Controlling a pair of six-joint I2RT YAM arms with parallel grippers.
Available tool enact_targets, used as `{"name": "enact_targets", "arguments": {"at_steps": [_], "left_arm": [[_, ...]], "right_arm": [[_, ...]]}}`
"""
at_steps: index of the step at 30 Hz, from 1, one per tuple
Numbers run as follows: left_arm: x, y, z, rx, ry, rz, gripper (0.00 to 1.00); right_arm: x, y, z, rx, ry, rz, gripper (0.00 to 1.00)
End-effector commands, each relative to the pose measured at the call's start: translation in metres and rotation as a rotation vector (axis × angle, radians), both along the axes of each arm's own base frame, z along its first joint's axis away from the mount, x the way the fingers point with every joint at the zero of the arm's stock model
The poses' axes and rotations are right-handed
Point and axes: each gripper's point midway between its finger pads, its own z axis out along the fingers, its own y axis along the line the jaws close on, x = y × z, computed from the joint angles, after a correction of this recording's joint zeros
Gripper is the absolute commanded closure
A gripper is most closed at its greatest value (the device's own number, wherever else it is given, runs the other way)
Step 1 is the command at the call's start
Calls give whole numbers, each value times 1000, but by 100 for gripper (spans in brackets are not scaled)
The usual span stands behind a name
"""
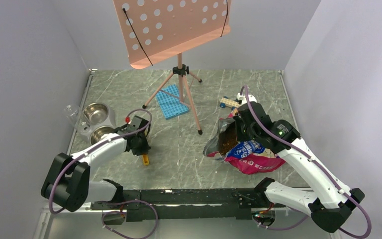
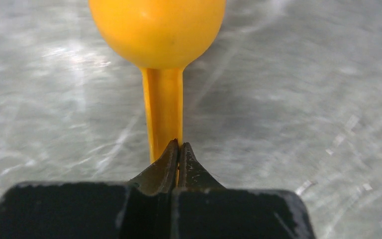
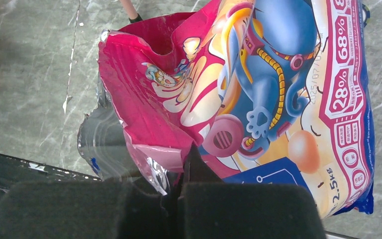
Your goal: Serve the pet food
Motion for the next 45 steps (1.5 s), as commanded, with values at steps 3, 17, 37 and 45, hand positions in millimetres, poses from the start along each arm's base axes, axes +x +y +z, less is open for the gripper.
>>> {"name": "enact_targets", "arguments": {"at_steps": [3,17,37,45], "left_arm": [[6,-96,43,-518,-263,-385,100],[-26,-170,90,-1264,-323,-660,100],[-13,-126,17,-756,-200,-510,24],[-3,-105,24,-597,-204,-434,18]], "right_arm": [[13,9,17,49,-60,-5,100],[16,15,19,60,-67,20,100],[7,15,18,93,-59,26,100],[8,18,18,101,-60,36,100]]}}
